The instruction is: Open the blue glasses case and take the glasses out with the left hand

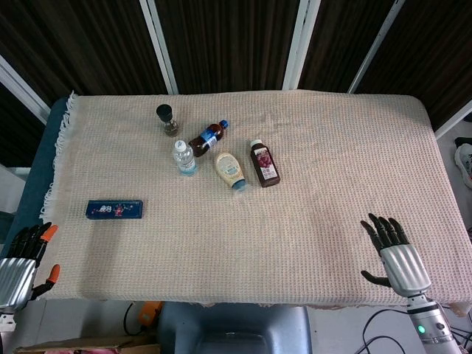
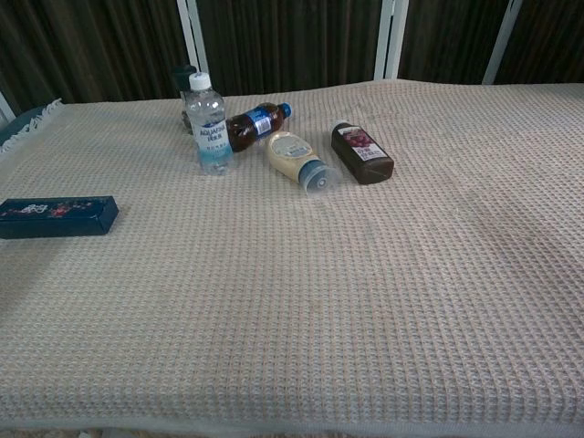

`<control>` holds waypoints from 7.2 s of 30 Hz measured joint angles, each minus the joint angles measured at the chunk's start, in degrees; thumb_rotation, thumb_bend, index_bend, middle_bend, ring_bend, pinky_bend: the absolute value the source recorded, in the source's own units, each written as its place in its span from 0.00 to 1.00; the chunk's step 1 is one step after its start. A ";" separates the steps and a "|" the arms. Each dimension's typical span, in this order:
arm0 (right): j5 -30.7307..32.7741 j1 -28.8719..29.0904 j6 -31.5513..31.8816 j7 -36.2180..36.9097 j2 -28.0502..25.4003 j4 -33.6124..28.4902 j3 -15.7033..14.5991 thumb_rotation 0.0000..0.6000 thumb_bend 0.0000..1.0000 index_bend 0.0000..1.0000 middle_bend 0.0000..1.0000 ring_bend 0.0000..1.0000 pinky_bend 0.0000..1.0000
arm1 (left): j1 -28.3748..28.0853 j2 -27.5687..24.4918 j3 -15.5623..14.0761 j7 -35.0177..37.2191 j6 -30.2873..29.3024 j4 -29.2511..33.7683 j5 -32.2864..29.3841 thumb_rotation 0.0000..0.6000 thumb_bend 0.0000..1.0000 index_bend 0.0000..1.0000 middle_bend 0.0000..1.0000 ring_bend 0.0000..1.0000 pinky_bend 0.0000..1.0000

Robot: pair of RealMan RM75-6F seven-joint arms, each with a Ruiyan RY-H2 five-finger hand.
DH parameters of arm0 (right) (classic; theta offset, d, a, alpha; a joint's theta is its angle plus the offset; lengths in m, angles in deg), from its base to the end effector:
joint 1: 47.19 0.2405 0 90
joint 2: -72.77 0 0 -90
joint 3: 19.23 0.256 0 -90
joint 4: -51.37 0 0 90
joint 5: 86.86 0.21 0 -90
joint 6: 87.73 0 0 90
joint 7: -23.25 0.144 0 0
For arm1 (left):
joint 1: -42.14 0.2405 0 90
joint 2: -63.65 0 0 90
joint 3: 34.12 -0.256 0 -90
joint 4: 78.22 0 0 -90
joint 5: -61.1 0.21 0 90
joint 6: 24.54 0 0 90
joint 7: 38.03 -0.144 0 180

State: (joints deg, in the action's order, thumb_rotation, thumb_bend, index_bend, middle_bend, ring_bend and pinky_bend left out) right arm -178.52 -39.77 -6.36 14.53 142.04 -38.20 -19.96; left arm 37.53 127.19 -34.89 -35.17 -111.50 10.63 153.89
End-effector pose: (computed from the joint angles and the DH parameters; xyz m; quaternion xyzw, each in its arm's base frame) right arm -0.2991 -0.1795 0.1120 0.6783 -0.3478 0.3498 0.5446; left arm -0.3123 0.1663 0.1568 -0.6372 -0.3671 -0.3914 0.5532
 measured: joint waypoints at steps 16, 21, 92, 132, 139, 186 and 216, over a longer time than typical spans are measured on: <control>0.12 0.09 -0.93 0.59 -0.74 -0.86 -0.31 1.00 0.19 0.00 0.00 0.00 0.00 | -9.11 6.50 2.94 -4.02 10.10 -1.70 1.19 1.00 0.42 0.11 0.03 0.00 0.09; 0.86 0.42 -1.94 -0.01 -0.53 -0.72 -0.18 1.00 0.19 0.00 0.00 0.00 0.00 | -15.47 9.66 6.65 -7.50 18.33 -2.06 -3.68 1.00 0.41 0.17 0.03 0.00 0.10; 1.62 0.86 -3.45 2.01 -2.32 -1.89 -0.58 1.00 0.19 0.00 0.00 0.00 0.00 | -30.07 29.66 12.42 -14.22 28.49 -31.98 -20.23 1.00 0.46 0.42 0.14 0.06 0.16; 0.22 1.44 -4.84 2.11 -2.24 -2.57 -1.79 1.00 0.19 0.00 0.00 0.00 0.00 | -26.48 17.58 6.71 -9.79 37.03 -26.57 -24.59 1.00 0.66 0.33 0.05 0.00 0.10; -0.30 1.55 -5.00 2.61 -2.45 -2.64 -2.13 1.00 0.19 0.00 0.00 0.00 0.00 | -25.66 17.05 5.74 -10.62 37.33 -26.27 -24.77 1.00 0.68 0.38 0.05 0.00 0.09; -3.19 1.09 -2.84 6.90 -4.68 -3.40 -3.19 1.00 0.19 0.00 0.00 0.00 0.00 | -23.71 10.86 -3.21 -19.55 29.86 0.28 -4.42 1.00 0.66 0.20 0.00 0.00 0.00; -2.95 1.07 -2.88 7.73 -5.16 -3.31 -2.90 1.00 0.19 0.00 0.00 0.00 0.00 | -26.83 18.22 5.18 -9.33 24.34 -6.23 -9.75 1.00 0.48 0.31 0.00 0.00 0.08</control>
State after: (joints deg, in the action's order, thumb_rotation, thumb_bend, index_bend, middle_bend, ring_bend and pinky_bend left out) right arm -181.47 -38.70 -9.24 22.26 136.88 -41.51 -22.86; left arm 10.70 145.42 -29.71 -44.50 -87.15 4.40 144.14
